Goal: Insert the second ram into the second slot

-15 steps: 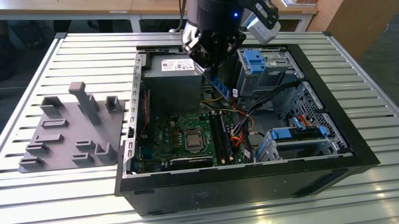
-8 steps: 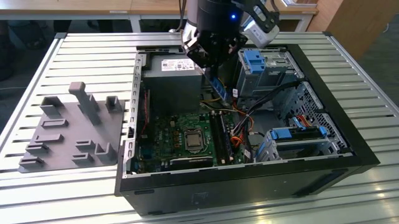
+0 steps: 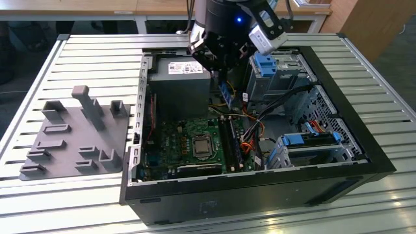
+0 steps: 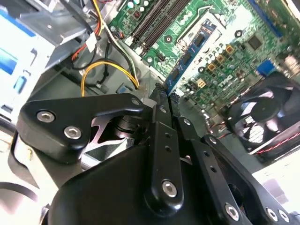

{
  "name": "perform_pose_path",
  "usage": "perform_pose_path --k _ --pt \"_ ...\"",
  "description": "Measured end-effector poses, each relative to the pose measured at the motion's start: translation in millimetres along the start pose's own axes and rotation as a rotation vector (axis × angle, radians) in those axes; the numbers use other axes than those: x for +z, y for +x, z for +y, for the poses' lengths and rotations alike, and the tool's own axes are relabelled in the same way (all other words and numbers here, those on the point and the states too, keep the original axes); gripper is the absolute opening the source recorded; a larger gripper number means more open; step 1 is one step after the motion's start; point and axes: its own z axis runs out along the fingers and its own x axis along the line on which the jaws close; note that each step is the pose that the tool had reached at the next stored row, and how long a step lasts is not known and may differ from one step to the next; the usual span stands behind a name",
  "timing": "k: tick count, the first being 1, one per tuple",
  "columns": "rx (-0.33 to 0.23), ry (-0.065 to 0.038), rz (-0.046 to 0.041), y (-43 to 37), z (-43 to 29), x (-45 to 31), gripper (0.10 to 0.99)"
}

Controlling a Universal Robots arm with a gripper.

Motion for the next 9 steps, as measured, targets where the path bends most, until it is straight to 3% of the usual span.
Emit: perform_pose_path --k 5,9 --pt "0.073 0.001 -0.0022 0.2 -0.7 3.0 0.137" --pt "0.08 0.001 -0.0026 1.4 -8.7 3.5 0.137"
